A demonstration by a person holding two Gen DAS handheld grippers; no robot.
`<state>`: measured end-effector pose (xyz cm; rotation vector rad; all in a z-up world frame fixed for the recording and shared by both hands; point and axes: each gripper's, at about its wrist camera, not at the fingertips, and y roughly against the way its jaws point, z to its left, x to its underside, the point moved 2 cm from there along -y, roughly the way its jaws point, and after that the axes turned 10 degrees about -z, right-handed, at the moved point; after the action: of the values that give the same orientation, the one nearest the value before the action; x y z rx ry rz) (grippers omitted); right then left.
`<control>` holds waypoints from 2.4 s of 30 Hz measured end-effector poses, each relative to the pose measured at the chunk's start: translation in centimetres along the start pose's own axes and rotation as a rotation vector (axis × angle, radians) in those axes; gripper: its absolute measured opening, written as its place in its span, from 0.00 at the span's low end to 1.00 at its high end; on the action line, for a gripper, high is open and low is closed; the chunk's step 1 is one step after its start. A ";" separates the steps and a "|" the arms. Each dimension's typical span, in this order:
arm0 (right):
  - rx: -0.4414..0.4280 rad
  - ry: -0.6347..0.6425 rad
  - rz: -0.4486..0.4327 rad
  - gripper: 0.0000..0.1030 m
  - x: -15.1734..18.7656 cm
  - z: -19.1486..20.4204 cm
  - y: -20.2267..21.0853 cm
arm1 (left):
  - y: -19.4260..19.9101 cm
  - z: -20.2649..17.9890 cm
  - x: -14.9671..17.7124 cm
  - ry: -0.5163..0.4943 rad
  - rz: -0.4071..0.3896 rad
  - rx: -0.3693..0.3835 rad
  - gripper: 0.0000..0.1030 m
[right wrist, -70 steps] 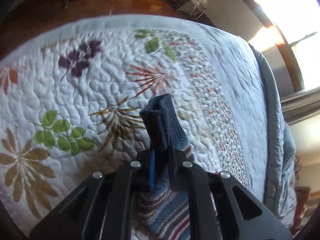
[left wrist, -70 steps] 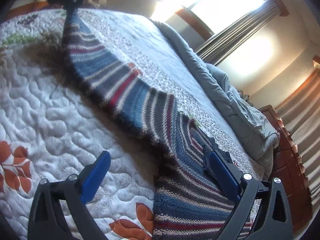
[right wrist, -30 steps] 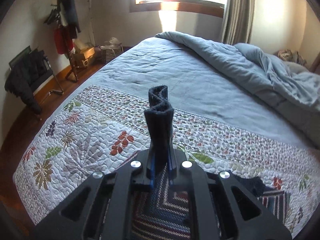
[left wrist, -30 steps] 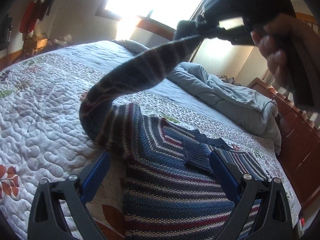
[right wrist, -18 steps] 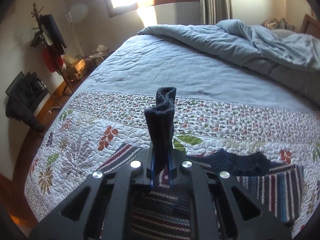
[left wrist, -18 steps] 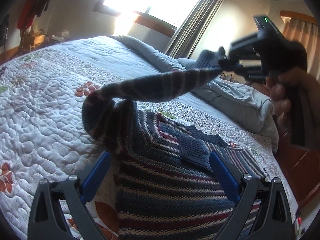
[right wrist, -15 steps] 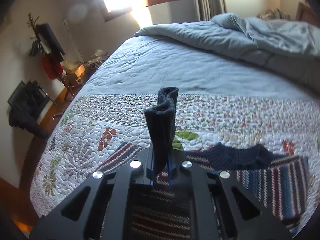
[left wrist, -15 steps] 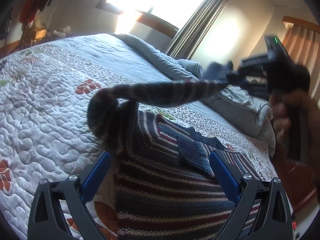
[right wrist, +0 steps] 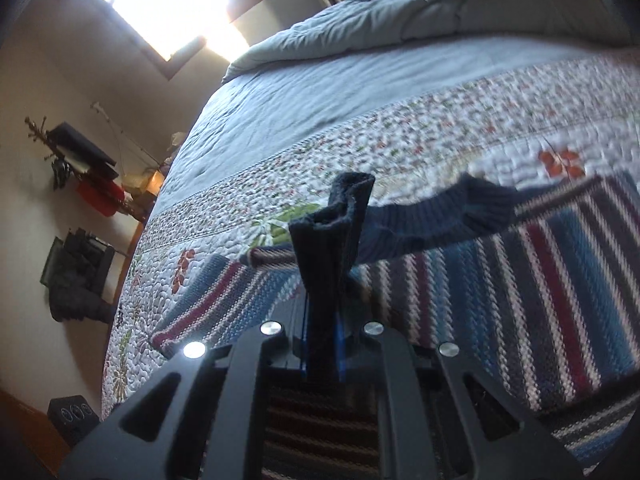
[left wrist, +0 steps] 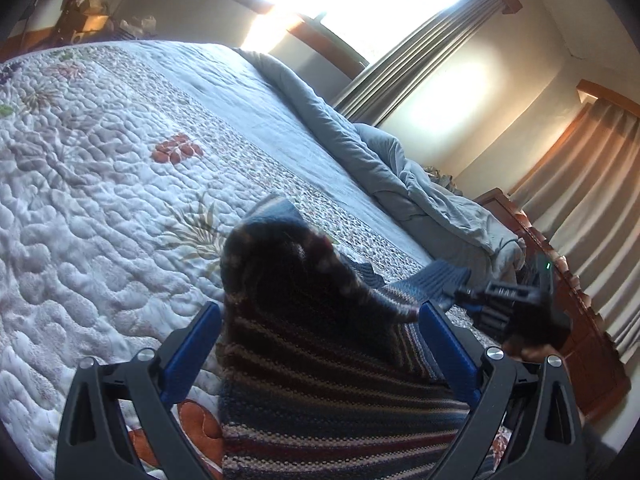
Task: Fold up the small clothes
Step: 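Lower the sleeve flat onto the sweater body with the right gripper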
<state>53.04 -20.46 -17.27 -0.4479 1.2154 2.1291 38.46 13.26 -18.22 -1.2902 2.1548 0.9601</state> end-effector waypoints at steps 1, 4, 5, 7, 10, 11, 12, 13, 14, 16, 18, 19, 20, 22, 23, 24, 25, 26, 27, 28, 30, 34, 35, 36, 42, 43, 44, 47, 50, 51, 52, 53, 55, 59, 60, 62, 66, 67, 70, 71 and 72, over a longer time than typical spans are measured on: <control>-0.005 -0.022 0.000 0.08 0.3 -1.0 0.1 | -0.1 0.0 0.0 0.003 0.002 0.002 0.96; -0.029 -0.086 -0.001 0.08 0.8 -3.5 0.4 | -0.3 -0.3 0.3 -0.015 0.008 0.001 0.96; -0.034 -0.105 -0.002 0.08 1.0 -4.2 0.5 | -0.4 -0.5 0.4 -0.026 0.010 0.003 0.96; -0.049 -0.153 0.001 0.08 1.4 -5.9 0.8 | -0.4 -0.8 0.6 -0.036 0.012 0.005 0.96; -0.062 -0.187 0.031 0.08 2.2 -7.6 0.7 | -0.6 -1.2 1.0 -0.048 0.020 0.004 0.96; -0.065 -0.194 0.039 0.08 2.3 -8.0 0.7 | -0.8 -1.3 1.1 -0.056 0.026 0.003 0.96; -0.069 -0.209 0.047 0.08 2.6 -8.6 0.7 | -0.9 -1.4 1.2 -0.063 0.030 0.003 0.96; -0.074 -0.225 0.051 0.09 2.8 -9.1 0.8 | -1.0 -1.6 1.4 -0.070 0.033 0.004 0.96; -0.080 -0.235 0.056 0.09 2.9 -9.5 0.8 | -1.1 -1.7 1.5 -0.077 0.036 0.004 0.96; -0.115 -0.278 0.096 0.13 3.4 -10.5 0.5 | -1.2 -1.9 1.7 -0.088 0.040 0.004 0.96; -0.136 -0.314 0.147 0.20 3.7 -11.2 0.2 | -1.4 -2.1 2.0 -0.099 0.049 0.003 0.96; -0.142 -0.329 0.163 0.29 3.8 -11.3 0.5 | -1.4 -2.1 2.1 -0.101 0.052 0.002 0.96; -0.150 -0.346 0.175 0.32 3.7 -11.6 0.8 | -1.5 -2.1 2.3 -0.104 0.056 0.002 0.96; -0.162 -0.380 0.176 0.49 3.0 -12.3 1.6 | -1.6 -2.2 2.3 -0.107 0.058 0.000 0.96; -0.167 -0.401 0.178 0.53 2.6 -12.7 1.8 | -1.6 -2.2 2.4 -0.109 0.058 -0.001 0.96; -0.167 -0.419 0.186 0.54 2.1 -13.0 1.7 | -1.7 -2.3 2.4 -0.110 0.058 -0.003 0.96; -0.158 -0.419 0.190 0.54 1.6 -13.2 1.7 | -1.7 -2.3 2.5 -0.111 0.061 -0.004 0.96; -0.148 -0.417 0.190 0.54 1.0 -13.3 1.4 | -1.8 -2.4 2.6 -0.115 0.065 -0.005 0.96; -0.145 -0.418 0.196 0.55 0.6 -13.4 1.1 | -1.8 -2.4 2.7 -0.117 0.066 -0.006 0.96; -0.151 -0.427 0.214 0.55 0.3 -13.4 0.4 | -1.8 -2.5 2.8 -0.120 0.067 -0.006 0.96; -0.149 -0.431 0.255 0.55 0.2 -13.3 -0.8 | -1.8 -2.6 2.8 -0.128 0.066 -0.008 0.96; -0.122 -0.401 0.283 0.35 -0.5 -12.6 -2.1 | -1.9 -2.4 2.8 -0.125 0.059 -0.015 0.96; -0.123 -0.383 0.281 0.27 -0.8 -12.2 -2.0 | -1.9 -2.4 2.8 -0.123 0.059 -0.016 0.96; -0.128 -0.357 0.284 0.12 -1.0 -11.7 -2.0 | -1.9 -2.3 2.8 -0.120 0.059 -0.017 0.96; -0.129 -0.235 0.229 0.07 -2.5 -8.6 0.0 | -2.2 -2.1 2.9 -0.108 0.064 -0.019 0.96; -0.128 -0.215 0.219 0.07 -2.8 -8.0 0.3 | -2.2 -2.1 2.9 -0.110 0.065 -0.019 0.96; -0.125 -0.195 0.207 0.07 -3.1 -7.6 0.7 | -2.2 -2.1 2.9 -0.113 0.066 -0.021 0.96; -0.082 -0.135 0.169 0.07 -4.3 -7.3 2.0 | -2.3 -2.2 3.0 -0.118 0.067 -0.020 0.96; -0.058 -0.108 0.141 0.07 -5.5 -8.4 3.5 | -2.3 -2.1 3.0 -0.116 0.069 -0.019 0.96; -0.052 -0.103 0.133 0.07 -5.8 -8.7 3.9 | -2.3 -2.1 3.0 -0.113 0.069 -0.018 0.96; -0.044 -0.098 0.125 0.07 -6.0 -9.2 4.4 | -2.4 -2.0 3.0 -0.111 0.070 -0.016 0.96; -0.034 -0.094 0.116 0.07 -6.1 -9.7 5.0 | -2.4 -2.0 3.0 -0.109 0.070 -0.015 0.96; -0.022 -0.098 0.115 0.07 -6.3 -10.8 5.5 | -2.4 -2.0 3.0 -0.105 0.071 -0.012 0.96; -0.003 -0.112 0.126 0.07 -5.3 -12.4 5.0 | -2.4 -2.0 3.0 -0.103 0.075 -0.003 0.96; -0.001 -0.117 0.130 0.07 -5.0 -12.6 4.9 | -2.4 -2.1 3.0 -0.103 0.074 0.001 0.96; 0.005 -0.124 0.127 0.07 -4.5 -13.2 4.7 | -2.3 -2.4 2.8 -0.102 0.081 0.024 0.96; 0.009 -0.146 0.131 0.07 -3.9 -14.3 4.0 | -2.5 -3.1 2.3 -0.111 0.090 0.052 0.96; 0.011 -0.148 0.131 0.07 -3.8 -14.6 3.9 | -2.6 -3.5 2.2 -0.125 0.091 0.049 0.96; 0.012 -0.165 0.136 0.07 -3.1 -15.3 3.7 | -3.2 -5.1 1.5 -0.200 0.086 0.060 0.96; 0.011 -0.170 0.136 0.07 -3.0 -15.4 3.8 | -3.8 -5.7 1.3 -0.223 0.088 0.061 0.96; 0.010 -0.176 0.137 0.07 -2.7 -15.7 3.7 | -4.3 -5.9 1.3 -0.227 0.091 0.059 0.96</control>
<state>52.25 -36.27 -21.38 -0.1721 1.1845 2.2239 41.56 6.67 -16.62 -1.0102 2.0636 1.0179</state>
